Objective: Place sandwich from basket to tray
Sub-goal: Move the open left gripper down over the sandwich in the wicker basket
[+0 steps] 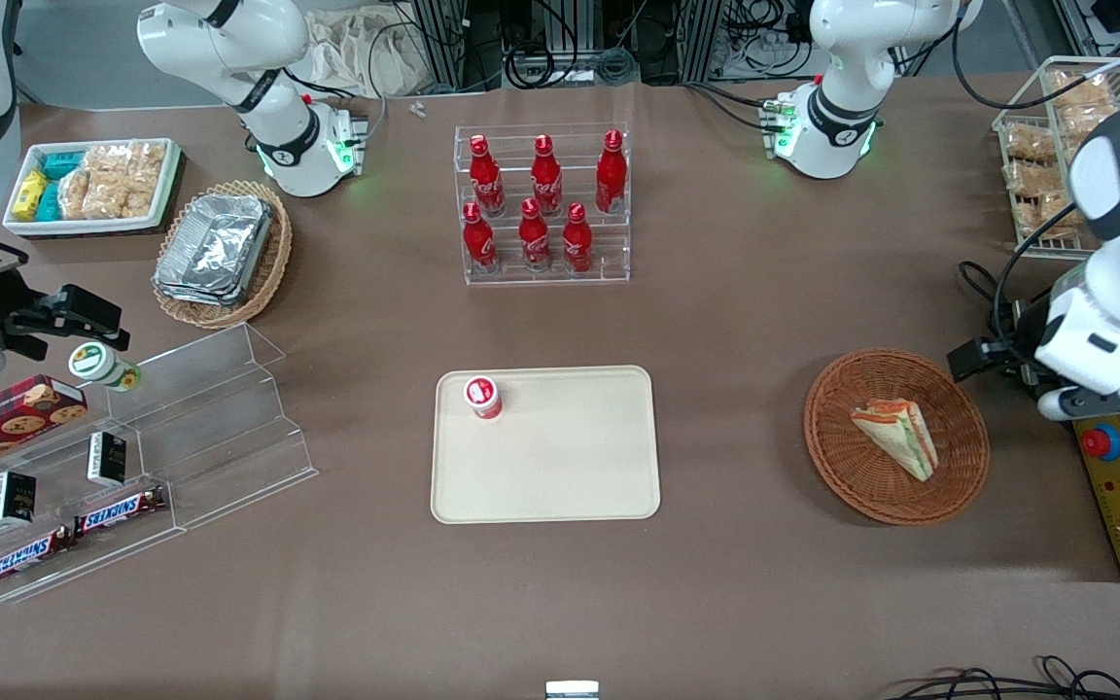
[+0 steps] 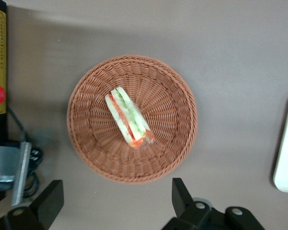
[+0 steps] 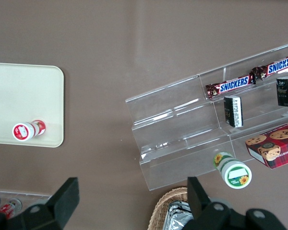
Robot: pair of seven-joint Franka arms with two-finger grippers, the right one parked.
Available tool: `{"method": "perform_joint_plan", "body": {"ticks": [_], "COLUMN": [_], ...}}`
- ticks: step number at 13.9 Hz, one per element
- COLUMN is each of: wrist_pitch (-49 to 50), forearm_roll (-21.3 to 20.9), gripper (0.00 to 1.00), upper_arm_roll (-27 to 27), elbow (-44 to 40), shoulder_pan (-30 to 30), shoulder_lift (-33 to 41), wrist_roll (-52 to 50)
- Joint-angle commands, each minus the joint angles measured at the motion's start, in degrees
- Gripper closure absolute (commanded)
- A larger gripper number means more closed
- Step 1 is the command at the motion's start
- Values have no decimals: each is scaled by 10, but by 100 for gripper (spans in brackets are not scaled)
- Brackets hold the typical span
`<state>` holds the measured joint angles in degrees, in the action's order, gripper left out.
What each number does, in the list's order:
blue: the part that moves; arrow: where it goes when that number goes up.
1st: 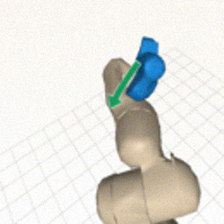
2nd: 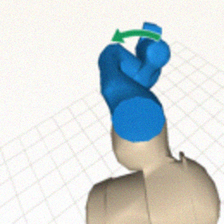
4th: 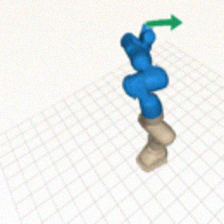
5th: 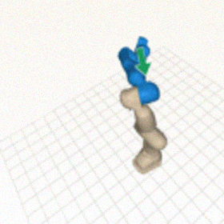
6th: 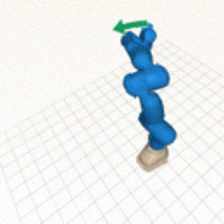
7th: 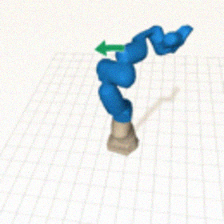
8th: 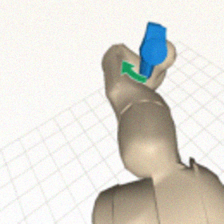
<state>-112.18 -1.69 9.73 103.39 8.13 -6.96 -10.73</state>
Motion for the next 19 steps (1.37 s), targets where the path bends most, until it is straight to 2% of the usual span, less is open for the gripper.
{"method": "perform_joint_plan", "body": {"ticks": [1, 10, 14, 17, 18, 19], "wrist_pitch": [-58, -167, -257, -273, -274, -278], "forearm_roll": [1, -2, -2, -2, -2, -2], "gripper": [0, 1, 1, 1, 2, 8], "upper_arm_roll": [-3, -2, -3, -3, -3, -3], "elbow": [54, 62, 126, 127, 129, 133], "shoulder_pan": [14, 11, 15, 15, 15, 14], "shoulder_lift": [-5, -119, -132, -149, -150, -151], "wrist_roll": [-46, -274, -279, -288, -288, -288]}}
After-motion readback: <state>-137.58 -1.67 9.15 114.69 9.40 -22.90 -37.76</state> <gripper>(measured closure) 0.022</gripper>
